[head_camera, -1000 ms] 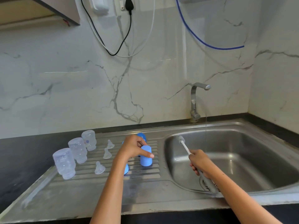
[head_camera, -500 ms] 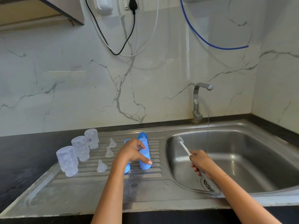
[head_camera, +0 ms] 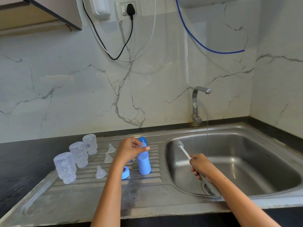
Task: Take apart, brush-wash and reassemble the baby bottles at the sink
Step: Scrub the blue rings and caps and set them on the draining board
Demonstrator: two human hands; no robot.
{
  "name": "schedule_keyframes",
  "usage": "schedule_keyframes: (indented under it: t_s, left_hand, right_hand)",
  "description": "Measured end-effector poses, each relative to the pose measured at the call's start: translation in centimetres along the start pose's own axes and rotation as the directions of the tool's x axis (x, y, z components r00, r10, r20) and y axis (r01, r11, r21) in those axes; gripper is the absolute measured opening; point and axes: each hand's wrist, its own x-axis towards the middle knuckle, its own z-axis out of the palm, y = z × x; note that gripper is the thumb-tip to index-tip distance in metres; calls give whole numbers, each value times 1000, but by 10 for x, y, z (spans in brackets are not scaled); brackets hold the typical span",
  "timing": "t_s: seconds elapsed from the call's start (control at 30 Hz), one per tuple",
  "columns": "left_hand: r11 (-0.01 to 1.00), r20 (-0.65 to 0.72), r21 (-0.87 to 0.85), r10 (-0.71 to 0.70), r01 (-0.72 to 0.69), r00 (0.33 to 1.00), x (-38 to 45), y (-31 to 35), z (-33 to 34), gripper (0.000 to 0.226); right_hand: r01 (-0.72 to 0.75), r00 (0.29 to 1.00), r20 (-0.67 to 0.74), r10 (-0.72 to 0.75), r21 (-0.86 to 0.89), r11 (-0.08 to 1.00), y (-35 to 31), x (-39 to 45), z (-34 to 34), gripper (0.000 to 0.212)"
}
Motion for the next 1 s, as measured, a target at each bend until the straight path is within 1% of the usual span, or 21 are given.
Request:
schedule_keyframes:
  t_s: [0.1,0.2,0.33,0.4,0.5,0.57,0.67,0.77,0.9,1.0]
  left_hand:
    - [995,-97,-78,61,-69,993,0,6,4,18]
    - [991,-153,-57,111,-121,982,3,19,18,12]
    - [978,-121,-51,195,-203,973,8,45,53,9]
    - [971,-88,-33,233,-237,968,10,59,74,6]
    - [963,-51,54,266,-263,963,18,77,109,6]
    - [955,-24,111,280,-276,960,26,85,134,9]
    - [944,20,187,273,-272,962,40,94,165,18]
    - [946,18,192,261,-260,965,63,104,190,22]
    - [965,-6,177,196,-191,981,99,116,213,26]
    - [980,-20,147,138,-134,990,121,122,225,28]
  right_hand:
    - [-21,1000,0,21,11,1000,-4,-3,-2,45]
    - [-78,997,-8,79,100,992,-11,-7,-12,40]
    - [-131,986,-67,150,234,963,-16,-6,-49,23]
    - [-139,979,-113,172,252,958,-11,-2,-73,21]
    - [-131,954,-241,178,198,971,6,8,-113,23]
    - [-83,942,-317,112,105,991,19,14,-136,29]
    - [-35,934,-358,6,-74,997,33,20,-151,42]
    - [-27,941,-335,-40,-194,981,39,29,-150,41]
    - [-14,960,-276,-52,-231,973,38,38,-141,47]
    - [-24,968,-249,-41,-254,967,38,39,-141,45]
